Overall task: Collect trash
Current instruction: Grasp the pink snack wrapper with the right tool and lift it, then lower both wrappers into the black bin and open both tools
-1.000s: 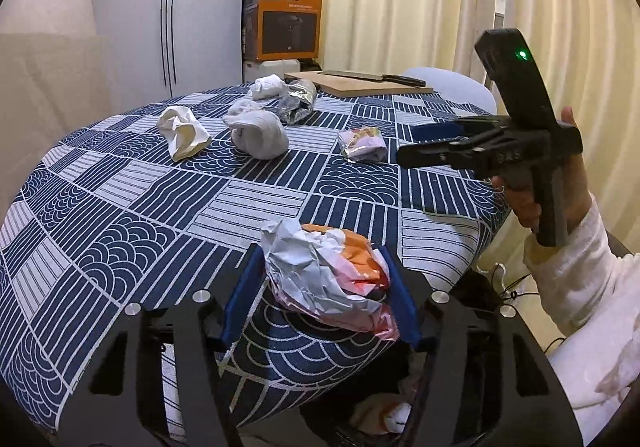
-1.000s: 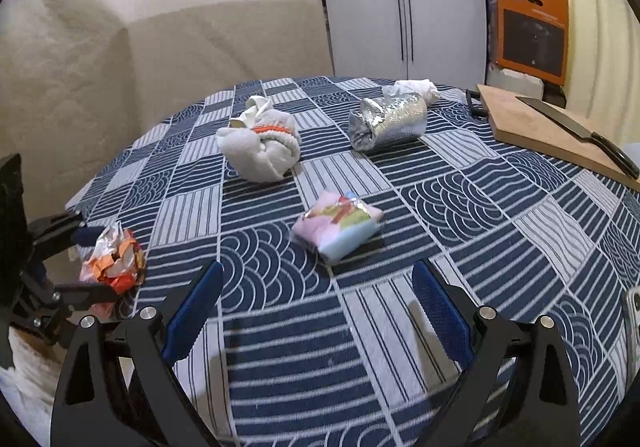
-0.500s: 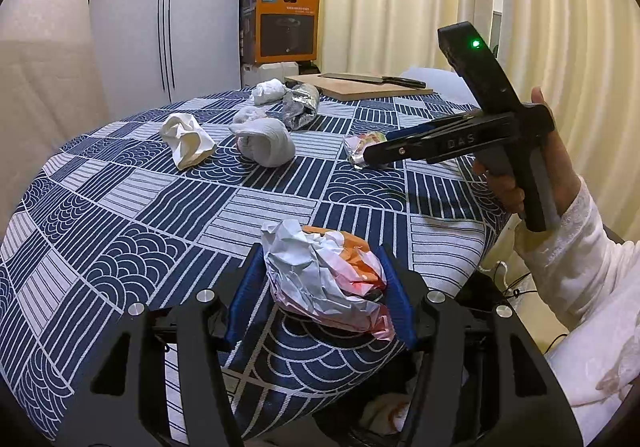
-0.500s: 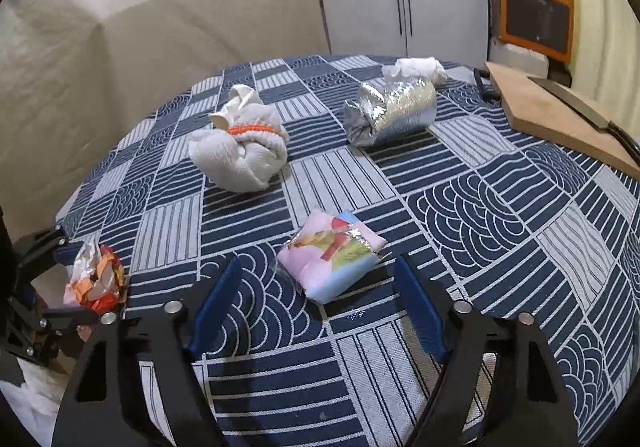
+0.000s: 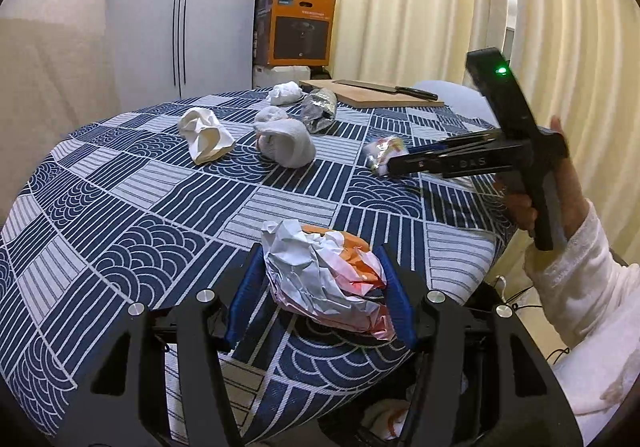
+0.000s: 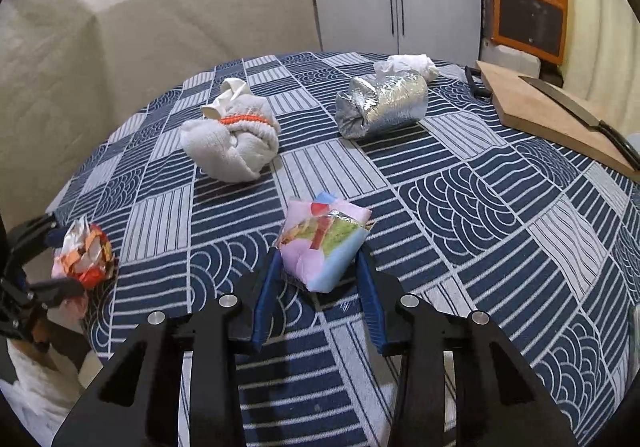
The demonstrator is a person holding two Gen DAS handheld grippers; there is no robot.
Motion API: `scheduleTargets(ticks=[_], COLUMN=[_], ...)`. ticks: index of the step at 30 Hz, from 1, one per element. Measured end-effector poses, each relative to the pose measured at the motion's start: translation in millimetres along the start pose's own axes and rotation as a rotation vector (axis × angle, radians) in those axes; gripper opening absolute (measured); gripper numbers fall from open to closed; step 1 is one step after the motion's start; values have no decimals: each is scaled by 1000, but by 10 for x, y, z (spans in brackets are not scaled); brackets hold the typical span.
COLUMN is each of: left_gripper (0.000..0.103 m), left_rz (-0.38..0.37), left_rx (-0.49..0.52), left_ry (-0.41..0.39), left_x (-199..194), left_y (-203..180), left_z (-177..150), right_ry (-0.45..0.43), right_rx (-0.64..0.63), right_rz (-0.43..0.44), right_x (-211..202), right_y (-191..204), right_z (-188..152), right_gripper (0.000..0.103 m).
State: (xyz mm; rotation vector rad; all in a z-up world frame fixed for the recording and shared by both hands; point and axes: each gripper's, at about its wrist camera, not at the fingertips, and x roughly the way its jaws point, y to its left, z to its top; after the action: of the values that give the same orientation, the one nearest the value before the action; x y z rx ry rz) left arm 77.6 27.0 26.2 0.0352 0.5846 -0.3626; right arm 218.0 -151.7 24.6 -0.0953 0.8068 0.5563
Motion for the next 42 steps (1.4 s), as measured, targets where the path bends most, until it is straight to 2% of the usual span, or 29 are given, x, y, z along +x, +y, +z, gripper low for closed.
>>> scheduleTargets(ticks=[10, 25, 33, 42], left_gripper=[57, 57, 57, 57], left_rz=[-16, -3, -85, -206], left_rx=[-5, -13, -49, -30], left_ry=[10, -33, -108, -147], left_x=[26, -66, -269, -456], left_y=[-22, -159, -228, -378], left_z=[-7, 7, -92, -252], right_ry=[-29, -112, -199, -218], right_rx=[-16, -11, -26, -107], right_rz=[-9, 7, 110, 166], right_x=[-275, -761, -1108, -1402], right_y=[88, 118, 111, 344], right_z=[-177, -475, -680, -976], right_gripper=[31, 31, 31, 31])
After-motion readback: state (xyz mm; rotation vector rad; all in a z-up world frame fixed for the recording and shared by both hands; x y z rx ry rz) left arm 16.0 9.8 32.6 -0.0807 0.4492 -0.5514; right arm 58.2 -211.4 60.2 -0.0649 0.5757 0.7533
